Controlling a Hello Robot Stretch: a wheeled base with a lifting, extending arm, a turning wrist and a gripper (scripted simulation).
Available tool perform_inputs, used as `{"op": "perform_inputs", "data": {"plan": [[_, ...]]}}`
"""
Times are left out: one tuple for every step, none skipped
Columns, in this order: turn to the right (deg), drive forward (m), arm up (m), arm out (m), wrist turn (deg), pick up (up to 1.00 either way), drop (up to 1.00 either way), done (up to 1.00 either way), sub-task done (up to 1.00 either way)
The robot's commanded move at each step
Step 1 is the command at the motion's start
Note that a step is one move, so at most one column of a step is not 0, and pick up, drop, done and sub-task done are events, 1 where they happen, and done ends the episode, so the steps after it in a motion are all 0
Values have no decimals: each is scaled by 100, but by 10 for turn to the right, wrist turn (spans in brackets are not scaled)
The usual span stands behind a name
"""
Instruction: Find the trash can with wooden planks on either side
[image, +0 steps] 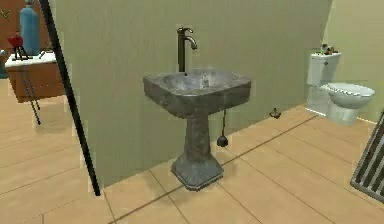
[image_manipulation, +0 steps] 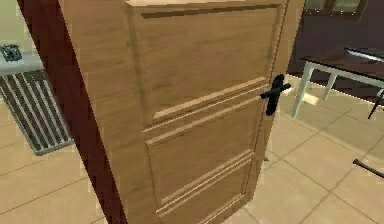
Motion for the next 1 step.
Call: {"op": "perform_inputs", "data": {"plan": [[0, 75, 0, 0, 0, 0, 0, 0, 0]]}}
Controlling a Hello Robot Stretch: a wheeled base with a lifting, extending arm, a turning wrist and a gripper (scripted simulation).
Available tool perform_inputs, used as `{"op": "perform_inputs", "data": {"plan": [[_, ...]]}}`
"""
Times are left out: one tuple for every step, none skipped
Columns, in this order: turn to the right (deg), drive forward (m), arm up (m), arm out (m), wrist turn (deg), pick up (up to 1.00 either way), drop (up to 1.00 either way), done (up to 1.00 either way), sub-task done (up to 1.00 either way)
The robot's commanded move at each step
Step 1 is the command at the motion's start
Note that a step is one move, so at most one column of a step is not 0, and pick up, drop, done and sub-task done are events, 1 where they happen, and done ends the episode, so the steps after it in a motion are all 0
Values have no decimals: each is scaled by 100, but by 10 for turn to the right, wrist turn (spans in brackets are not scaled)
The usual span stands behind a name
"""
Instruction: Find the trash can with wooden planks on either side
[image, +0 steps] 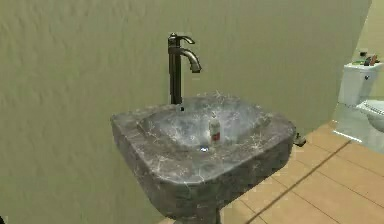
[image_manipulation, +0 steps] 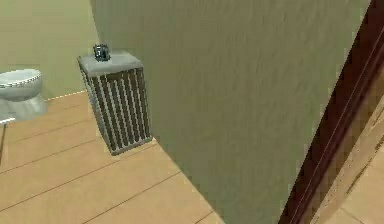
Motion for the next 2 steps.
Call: {"op": "perform_inputs", "data": {"plan": [[450, 0, 0, 0, 0, 0, 0, 0, 0], [270, 0, 0, 0, 0, 0, 0, 0, 0]]}}
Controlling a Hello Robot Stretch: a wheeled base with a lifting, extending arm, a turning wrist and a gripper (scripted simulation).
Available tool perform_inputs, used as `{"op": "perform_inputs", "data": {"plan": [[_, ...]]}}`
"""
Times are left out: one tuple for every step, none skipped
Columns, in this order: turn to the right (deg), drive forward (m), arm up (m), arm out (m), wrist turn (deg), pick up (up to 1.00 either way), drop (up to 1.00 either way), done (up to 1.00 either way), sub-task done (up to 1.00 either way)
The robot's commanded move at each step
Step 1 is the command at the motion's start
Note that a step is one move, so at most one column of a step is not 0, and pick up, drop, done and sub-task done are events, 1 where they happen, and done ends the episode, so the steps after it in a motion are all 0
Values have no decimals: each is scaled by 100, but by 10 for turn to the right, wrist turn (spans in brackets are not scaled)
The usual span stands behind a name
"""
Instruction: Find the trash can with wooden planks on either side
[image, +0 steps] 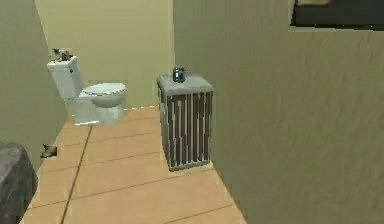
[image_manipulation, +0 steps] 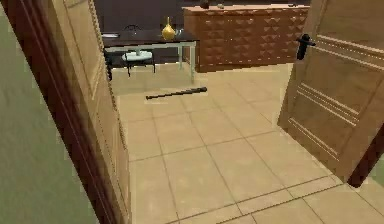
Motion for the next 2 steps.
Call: {"op": "perform_inputs", "data": {"plan": [[0, 100, 0, 0, 0, 0, 0, 0, 0], [0, 0, 0, 0, 0, 0, 0, 100, 0]]}}
